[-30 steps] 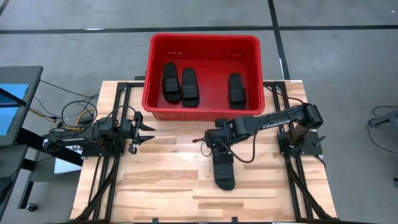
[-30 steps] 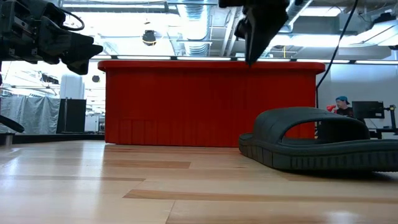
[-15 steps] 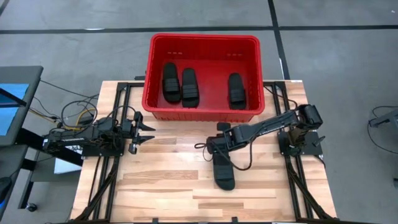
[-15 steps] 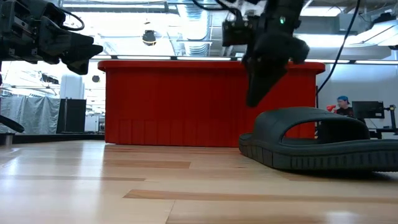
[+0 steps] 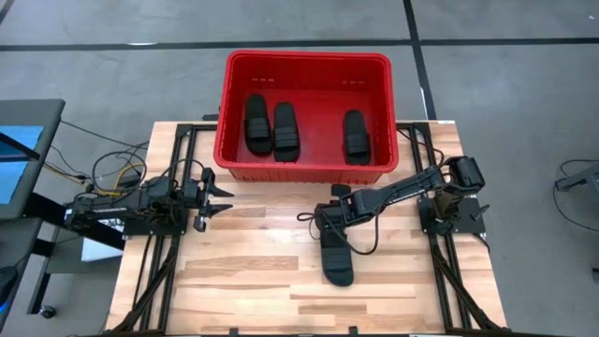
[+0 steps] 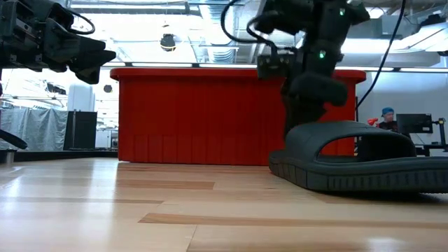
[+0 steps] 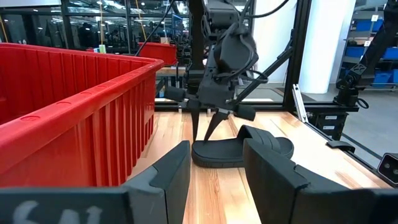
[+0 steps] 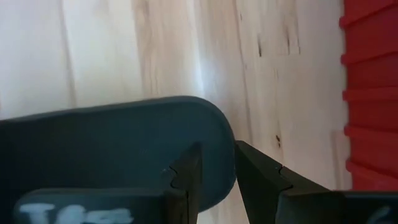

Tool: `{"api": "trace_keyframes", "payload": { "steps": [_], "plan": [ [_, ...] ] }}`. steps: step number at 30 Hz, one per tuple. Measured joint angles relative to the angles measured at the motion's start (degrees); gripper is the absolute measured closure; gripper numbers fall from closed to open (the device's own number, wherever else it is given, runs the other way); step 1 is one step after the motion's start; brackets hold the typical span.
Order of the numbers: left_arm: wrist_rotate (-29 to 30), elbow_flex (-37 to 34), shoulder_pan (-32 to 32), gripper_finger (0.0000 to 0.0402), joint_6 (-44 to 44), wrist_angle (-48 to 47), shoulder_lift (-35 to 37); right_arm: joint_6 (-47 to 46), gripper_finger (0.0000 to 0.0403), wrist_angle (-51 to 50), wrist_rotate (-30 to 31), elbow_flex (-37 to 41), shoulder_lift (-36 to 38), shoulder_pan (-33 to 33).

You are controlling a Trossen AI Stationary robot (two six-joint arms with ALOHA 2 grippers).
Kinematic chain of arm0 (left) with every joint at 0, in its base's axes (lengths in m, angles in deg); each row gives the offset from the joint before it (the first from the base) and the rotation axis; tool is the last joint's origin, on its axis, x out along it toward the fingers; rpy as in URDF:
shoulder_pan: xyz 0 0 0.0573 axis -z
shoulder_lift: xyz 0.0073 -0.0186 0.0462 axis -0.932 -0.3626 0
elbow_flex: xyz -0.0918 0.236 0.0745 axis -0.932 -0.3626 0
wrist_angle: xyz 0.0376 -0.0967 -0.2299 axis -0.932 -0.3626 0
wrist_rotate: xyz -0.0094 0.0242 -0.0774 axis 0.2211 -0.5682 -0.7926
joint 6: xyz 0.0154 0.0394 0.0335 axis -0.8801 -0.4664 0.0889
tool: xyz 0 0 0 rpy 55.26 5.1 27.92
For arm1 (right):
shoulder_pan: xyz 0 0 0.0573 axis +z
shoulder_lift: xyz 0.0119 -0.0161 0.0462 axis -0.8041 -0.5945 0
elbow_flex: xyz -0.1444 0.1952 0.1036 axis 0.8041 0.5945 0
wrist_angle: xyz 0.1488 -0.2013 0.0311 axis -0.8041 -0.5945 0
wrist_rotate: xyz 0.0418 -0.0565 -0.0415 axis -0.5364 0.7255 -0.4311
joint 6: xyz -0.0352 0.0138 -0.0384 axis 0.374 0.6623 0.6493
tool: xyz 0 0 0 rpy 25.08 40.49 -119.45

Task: Pick and place slides into bin
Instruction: Put the black slipper into the red container

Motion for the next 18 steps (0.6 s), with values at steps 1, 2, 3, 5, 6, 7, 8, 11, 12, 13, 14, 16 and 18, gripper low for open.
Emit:
{"api": "trace_keyframes", "payload": {
  "steps": [1, 2, 3, 5, 6, 7, 8, 11, 12, 13, 14, 16, 18],
  "plan": [
    [0.01, 0.01, -0.02, 0.0262, -0.01, -0.01, 0.0, -0.01, 0.0317, 0.43, 0.15, 0.56, 0.0, -0.17],
    [-0.01, 0.01, -0.02, 0.0262, -0.01, -0.01, 0.01, -0.02, 0.0317, 0.41, 0.71, 0.79, -0.02, -0.34],
    [-0.01, 0.0, 0.0, 0.0262, 0.0, -0.01, 0.0, -0.04, 0.0317, 0.36, 1.37, 0.8, -0.02, -0.46],
    [0.01, 0.01, -0.02, 0.0262, -0.01, -0.01, 0.02, 0.14, 0.0317, 0.76, 1.82, 0.76, 0.0, -0.64],
    [-0.01, -0.01, -0.01, 0.0262, 0.0, -0.01, 0.0, 0.39, 0.0317, 0.78, 1.88, 0.76, 0.0, -0.8],
    [-0.01, 0.01, -0.01, 0.0262, -0.01, -0.01, 0.0, 0.52, 0.0317, 0.78, 1.93, 0.76, 0.0, -1.03],
    [-0.01, 0.01, -0.02, 0.0262, -0.01, -0.01, 0.0, 0.69, 0.0317, 0.83, 1.92, 0.76, 0.0, -1.28],
    [-0.01, 0.0, 0.0, 0.0262, 0.0, -0.01, 0.0, 1.2, 0.0317, 0.75, 1.24, 0.76, 0.0, -2.04],
    [-0.01, 0.0, 0.0, 0.0262, -0.01, -0.01, 0.0, 1.48, 0.0317, 0.74, 0.89, 0.76, 0.0, -2.3],
    [-0.01, 0.0, -0.01, 0.0262, 0.0, -0.01, 0.0, 1.62, 0.0317, 0.69, 0.43, 0.76, 0.0, -2.51],
    [-0.01, 0.0, 0.0, 0.0262, -0.01, -0.01, 0.01, 1.79, 0.0316, 0.64, -0.37, 0.76, 0.0, -2.75],
    [0.01, -0.01, 0.0, 0.0262, -0.01, -0.01, 0.0, 2.18, 0.0313, 0.6, -1.53, 0.76, 0.0, -3.14],
    [-0.01, 0.01, 0.0, 0.0262, -0.01, -0.01, 0.0, 2.55, 0.0309, 0.52, -2.13, 0.76, 0.0, -3.38]
  ]
}}
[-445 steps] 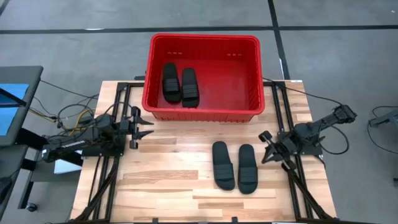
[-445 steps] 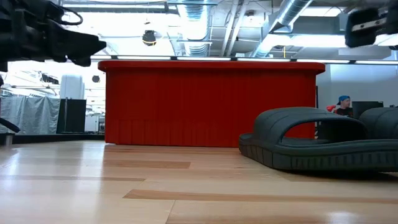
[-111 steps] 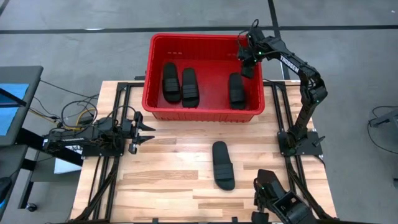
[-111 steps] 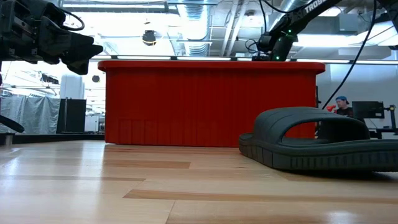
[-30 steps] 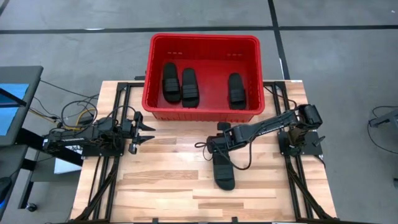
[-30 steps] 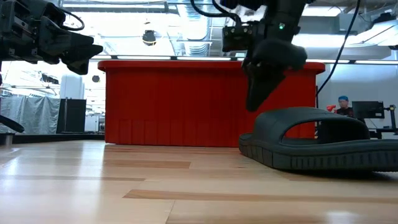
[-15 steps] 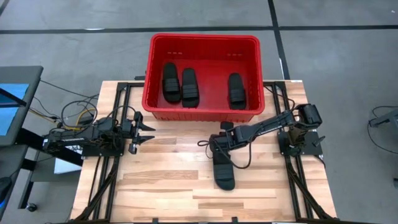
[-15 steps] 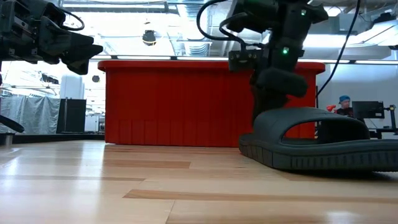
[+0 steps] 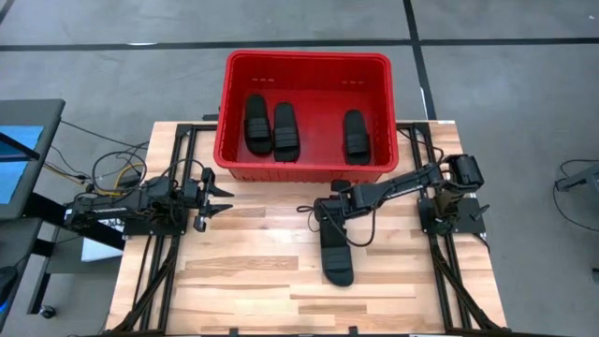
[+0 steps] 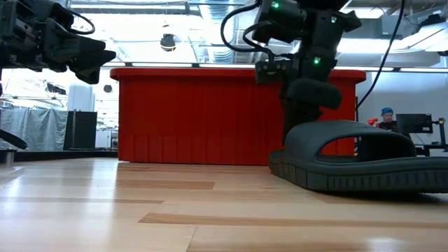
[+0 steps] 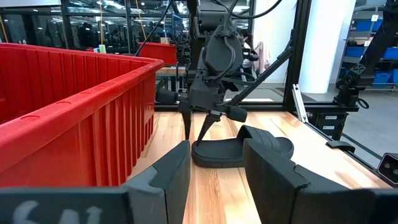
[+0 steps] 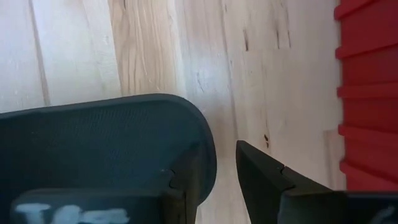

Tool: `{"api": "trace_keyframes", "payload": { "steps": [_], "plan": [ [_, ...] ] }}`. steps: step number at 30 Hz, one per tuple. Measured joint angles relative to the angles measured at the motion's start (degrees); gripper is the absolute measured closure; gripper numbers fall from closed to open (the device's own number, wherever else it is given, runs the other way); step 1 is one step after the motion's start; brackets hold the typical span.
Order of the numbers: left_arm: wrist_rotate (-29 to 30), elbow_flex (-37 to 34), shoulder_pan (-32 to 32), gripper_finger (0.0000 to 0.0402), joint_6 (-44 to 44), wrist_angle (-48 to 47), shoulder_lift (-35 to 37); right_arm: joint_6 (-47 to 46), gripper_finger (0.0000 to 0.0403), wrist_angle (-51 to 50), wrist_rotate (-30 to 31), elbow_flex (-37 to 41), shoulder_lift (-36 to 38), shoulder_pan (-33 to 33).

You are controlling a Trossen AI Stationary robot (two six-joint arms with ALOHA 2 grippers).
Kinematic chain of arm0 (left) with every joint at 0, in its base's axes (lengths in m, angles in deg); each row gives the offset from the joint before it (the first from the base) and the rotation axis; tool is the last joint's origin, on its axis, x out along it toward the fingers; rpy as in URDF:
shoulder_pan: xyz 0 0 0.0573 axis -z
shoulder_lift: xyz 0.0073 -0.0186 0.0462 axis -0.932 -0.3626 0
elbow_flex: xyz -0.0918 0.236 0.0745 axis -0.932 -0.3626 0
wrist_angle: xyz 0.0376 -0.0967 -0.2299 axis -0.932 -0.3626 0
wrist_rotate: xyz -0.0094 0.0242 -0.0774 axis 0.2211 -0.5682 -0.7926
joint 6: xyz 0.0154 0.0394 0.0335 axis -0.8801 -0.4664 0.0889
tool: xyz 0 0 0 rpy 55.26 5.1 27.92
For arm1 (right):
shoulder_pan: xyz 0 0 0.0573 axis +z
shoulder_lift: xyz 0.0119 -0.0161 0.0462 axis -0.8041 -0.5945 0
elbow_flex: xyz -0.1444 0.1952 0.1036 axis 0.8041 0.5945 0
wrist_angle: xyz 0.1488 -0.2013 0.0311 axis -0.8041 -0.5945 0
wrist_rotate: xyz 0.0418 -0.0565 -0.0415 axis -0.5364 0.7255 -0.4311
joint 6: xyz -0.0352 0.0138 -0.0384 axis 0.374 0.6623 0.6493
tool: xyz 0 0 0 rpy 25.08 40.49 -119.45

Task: Pick and place slides into bin
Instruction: Put the black slipper into the red container

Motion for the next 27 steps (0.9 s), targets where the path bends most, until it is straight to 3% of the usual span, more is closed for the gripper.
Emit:
{"api": "trace_keyframes", "payload": {
  "steps": [11, 18, 27],
  "plan": [
    [0.02, -0.01, 0.0, 0.0262, 0.0, 0.0, 0.0, 0.69, 0.0277, -0.24, -0.73, 1.11, -1.26, -0.66],
    [0.0, 0.0, 0.0, 0.0262, 0.0, -0.02, 0.0, 0.56, 0.0258, 2.95, -0.7, 1.78, -5.92, -0.72],
    [0.3, 0.0, -0.01, 0.0262, 0.0, -0.02, 0.01, 0.09, 0.0284, 4.04, -0.91, 1.84, -7.1, -0.68]
  ]
}}
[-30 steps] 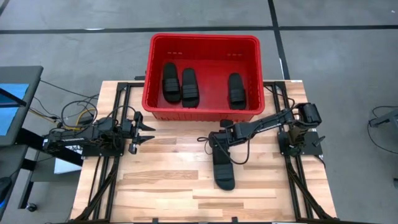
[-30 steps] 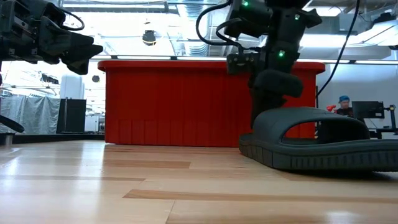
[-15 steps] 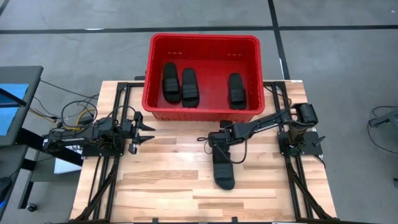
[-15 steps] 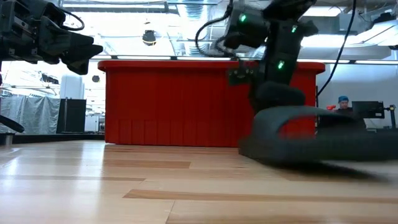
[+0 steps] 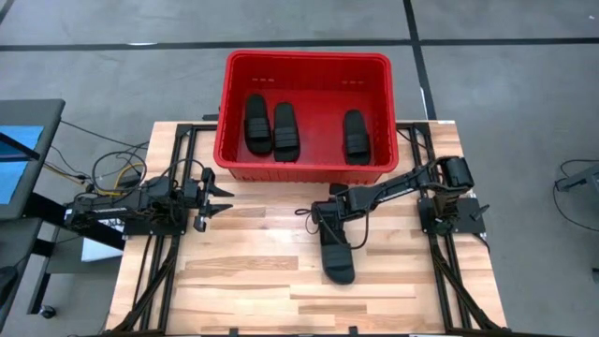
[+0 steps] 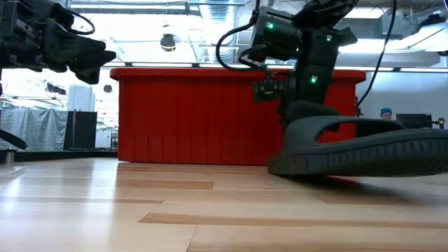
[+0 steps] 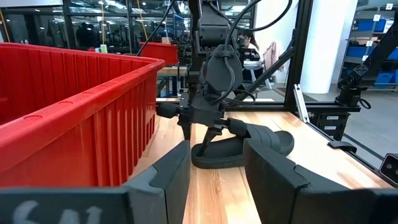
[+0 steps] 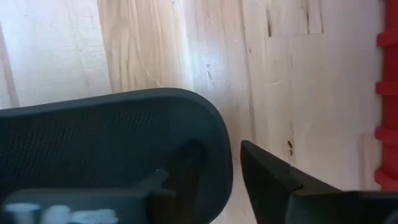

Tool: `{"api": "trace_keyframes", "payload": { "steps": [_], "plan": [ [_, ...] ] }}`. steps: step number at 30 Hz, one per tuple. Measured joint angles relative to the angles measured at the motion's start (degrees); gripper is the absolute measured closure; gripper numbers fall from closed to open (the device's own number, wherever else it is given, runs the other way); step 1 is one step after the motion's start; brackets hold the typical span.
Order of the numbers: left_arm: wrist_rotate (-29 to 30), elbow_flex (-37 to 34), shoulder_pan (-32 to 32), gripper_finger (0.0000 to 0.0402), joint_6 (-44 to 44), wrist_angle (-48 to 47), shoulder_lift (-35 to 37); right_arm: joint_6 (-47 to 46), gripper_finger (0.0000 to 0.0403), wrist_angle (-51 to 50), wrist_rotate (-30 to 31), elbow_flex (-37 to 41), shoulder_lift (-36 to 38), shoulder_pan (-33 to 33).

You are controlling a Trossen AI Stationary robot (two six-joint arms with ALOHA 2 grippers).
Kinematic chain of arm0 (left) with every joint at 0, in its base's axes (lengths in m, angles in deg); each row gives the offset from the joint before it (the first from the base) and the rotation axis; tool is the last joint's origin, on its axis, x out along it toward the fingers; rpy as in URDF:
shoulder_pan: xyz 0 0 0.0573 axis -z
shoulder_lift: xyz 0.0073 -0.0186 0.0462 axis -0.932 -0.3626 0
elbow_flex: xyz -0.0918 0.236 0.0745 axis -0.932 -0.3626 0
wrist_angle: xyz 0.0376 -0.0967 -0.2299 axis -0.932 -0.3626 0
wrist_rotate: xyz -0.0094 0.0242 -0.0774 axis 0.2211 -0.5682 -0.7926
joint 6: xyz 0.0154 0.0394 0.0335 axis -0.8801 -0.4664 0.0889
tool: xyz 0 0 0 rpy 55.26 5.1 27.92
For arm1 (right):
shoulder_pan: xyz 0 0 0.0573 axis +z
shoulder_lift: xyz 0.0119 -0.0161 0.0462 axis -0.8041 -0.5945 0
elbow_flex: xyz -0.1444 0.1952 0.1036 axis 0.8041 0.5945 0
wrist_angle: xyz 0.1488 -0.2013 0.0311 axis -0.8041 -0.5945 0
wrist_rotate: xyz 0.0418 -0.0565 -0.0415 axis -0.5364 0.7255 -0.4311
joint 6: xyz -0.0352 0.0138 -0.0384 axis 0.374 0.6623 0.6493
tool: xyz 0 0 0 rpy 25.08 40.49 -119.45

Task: Pick and place slides into bin
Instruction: Put the black slipper into the red container

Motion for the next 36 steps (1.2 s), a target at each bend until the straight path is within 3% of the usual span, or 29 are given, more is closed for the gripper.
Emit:
{"api": "trace_keyframes", "payload": {
  "steps": [7, 27, 36],
  "plan": [
    [0.0, 0.0, -0.01, 0.0262, 0.0, 0.0, -0.01, -1.16, 0.0388, -0.01, -1.43, 0.04, 0.0, 0.85],
    [0.52, -0.01, 0.01, 0.0262, 0.0, -0.1, 0.0, -10.82, 0.0402, -6.15, 4.44, 0.61, 4.95, 8.39],
    [1.1, -0.02, 0.01, 0.0262, 0.0, -0.19, -0.01, -13.71, 0.0403, -15.77, 11.77, -4.77, 6.27, 12.77]
  ]
}}
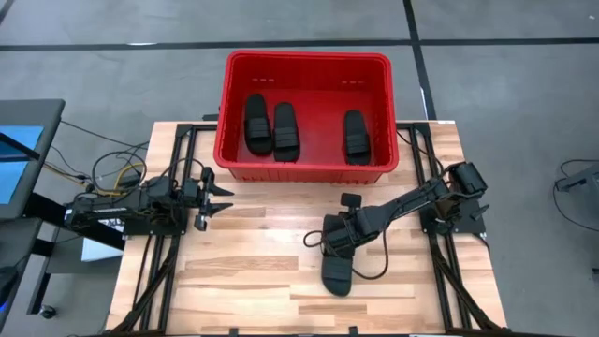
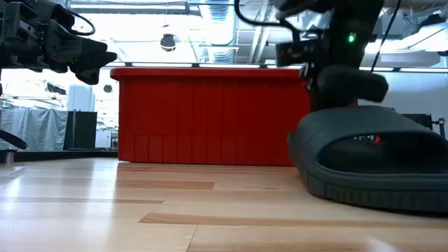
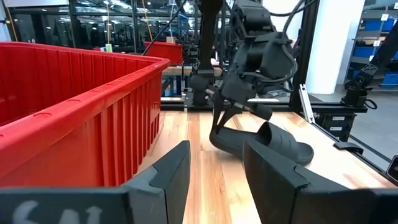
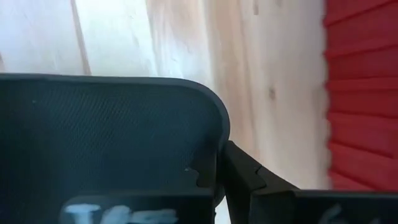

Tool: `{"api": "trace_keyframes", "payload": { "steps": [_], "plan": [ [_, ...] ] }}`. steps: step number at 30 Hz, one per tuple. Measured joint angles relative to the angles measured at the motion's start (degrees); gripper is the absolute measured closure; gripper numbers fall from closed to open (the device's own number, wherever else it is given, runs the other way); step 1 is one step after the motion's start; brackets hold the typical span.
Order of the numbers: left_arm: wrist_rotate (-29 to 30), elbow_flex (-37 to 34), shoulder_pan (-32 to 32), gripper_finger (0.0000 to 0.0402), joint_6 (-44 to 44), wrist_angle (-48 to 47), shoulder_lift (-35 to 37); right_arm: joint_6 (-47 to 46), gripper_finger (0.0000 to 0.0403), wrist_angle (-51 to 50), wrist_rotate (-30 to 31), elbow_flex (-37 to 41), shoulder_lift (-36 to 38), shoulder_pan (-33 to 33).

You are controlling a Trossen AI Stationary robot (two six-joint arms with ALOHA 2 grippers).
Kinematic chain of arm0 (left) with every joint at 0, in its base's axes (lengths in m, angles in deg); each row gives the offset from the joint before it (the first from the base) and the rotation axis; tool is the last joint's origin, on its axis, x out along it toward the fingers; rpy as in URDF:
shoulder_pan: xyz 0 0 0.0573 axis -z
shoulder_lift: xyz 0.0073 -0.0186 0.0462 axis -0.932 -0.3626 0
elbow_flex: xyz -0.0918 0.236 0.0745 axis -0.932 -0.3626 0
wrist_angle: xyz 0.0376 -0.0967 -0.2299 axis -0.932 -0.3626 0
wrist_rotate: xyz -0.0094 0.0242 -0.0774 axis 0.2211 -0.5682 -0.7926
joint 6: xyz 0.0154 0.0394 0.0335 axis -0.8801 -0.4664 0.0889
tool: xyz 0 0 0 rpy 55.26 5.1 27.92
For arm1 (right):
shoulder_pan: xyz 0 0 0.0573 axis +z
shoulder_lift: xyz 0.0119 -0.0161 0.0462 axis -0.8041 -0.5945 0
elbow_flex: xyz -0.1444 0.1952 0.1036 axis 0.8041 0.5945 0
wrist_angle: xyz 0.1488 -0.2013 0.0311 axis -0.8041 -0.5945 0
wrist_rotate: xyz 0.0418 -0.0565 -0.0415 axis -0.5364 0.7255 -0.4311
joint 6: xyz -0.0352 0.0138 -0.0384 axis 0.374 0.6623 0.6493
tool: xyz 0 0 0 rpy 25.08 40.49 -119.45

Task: Pick and place slides into bin
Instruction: Put the black slipper into the red container

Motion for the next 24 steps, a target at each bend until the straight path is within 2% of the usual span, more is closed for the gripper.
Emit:
{"api": "trace_keyframes", "payload": {
  "steps": [17, 24],
  "plan": [
    [0.08, 0.02, -0.02, 0.0262, 0.0, 0.01, 0.01, 0.77, 0.0402, -18.34, 12.66, -23.93, 0.09, 5.2],
    [0.08, 0.02, -0.01, 0.0262, 0.0, 0.0, 0.0, 2.79, 0.0402, -22.61, 18.22, -34.25, 0.11, 8.34]
  ]
}}
